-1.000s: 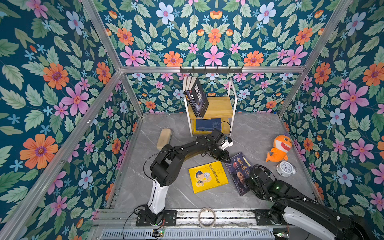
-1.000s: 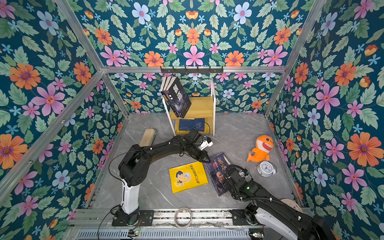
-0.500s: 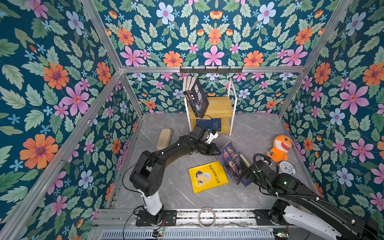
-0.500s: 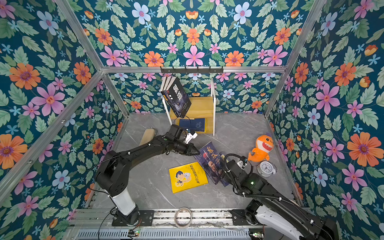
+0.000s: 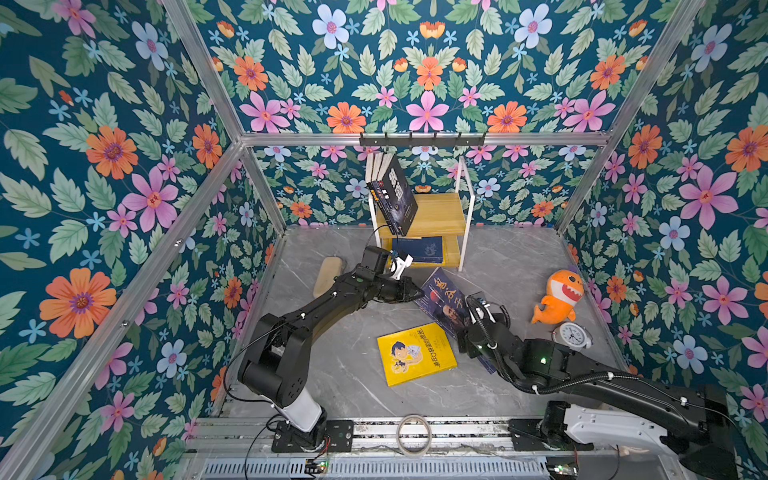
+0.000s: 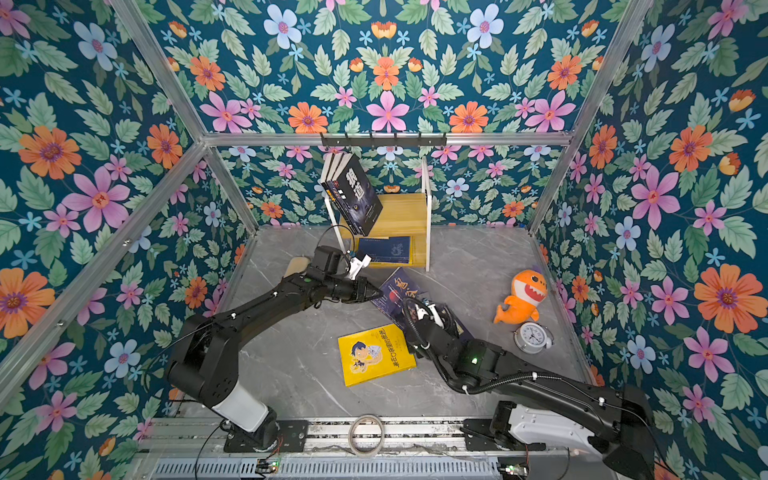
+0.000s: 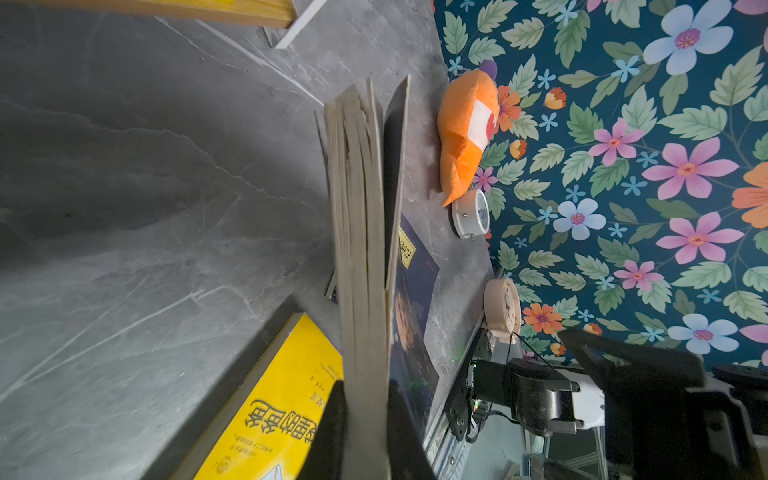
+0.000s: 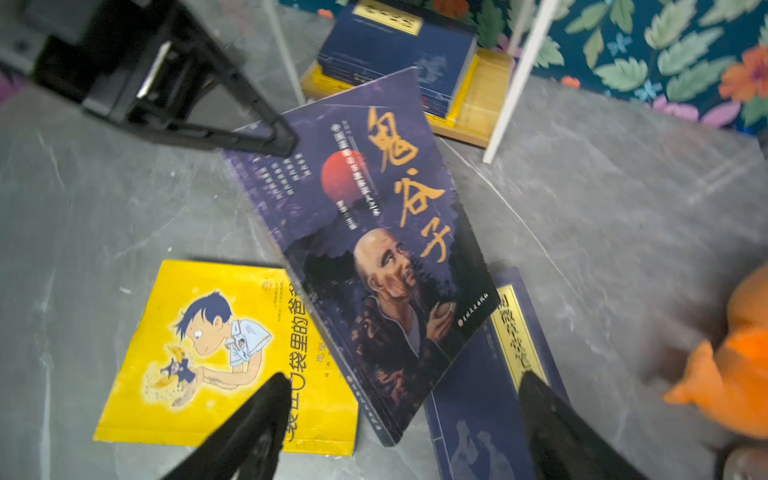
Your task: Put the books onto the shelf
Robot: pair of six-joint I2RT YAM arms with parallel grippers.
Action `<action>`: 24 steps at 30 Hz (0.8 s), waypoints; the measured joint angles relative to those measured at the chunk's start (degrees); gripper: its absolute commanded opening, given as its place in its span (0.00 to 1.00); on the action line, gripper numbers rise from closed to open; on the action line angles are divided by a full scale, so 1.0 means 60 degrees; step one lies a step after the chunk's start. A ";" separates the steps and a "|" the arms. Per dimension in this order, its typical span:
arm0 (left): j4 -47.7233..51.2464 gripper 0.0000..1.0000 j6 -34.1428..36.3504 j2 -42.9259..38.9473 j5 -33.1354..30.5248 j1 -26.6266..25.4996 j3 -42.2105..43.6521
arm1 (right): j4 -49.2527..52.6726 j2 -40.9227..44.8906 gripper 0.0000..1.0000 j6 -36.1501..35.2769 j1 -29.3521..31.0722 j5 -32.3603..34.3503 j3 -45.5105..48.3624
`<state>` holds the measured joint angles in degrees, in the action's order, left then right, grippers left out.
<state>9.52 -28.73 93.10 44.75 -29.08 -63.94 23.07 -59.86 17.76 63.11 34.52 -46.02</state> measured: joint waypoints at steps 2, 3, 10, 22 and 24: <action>0.0033 0.00 -0.0095 -0.0004 -0.0007 -0.0004 -0.0018 | -0.0532 -0.0372 0.85 -0.0922 0.0189 0.0015 -0.0098; 0.0029 0.00 -0.0149 -0.0004 0.0004 -0.0015 -0.0029 | -0.0729 -0.0583 0.85 -0.1282 0.0208 0.0022 -0.0182; 0.0044 0.00 -0.0291 -0.0040 0.0015 -0.0018 -0.0098 | -0.0889 -0.2350 0.85 -0.2532 0.0229 0.0379 -0.1126; 0.0055 0.00 -0.0401 -0.0098 0.0022 -0.0011 -0.0084 | -0.0401 -0.4940 0.70 -0.3013 0.0036 0.0903 -0.2106; 0.0058 0.00 -0.0401 -0.0186 0.0018 -0.0011 -0.0051 | -0.0375 -0.4969 0.55 -0.2962 -0.0098 0.0936 -0.2076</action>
<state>9.87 -31.14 91.98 44.86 -29.15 -64.25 20.82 -89.67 -0.01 62.52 40.14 -58.48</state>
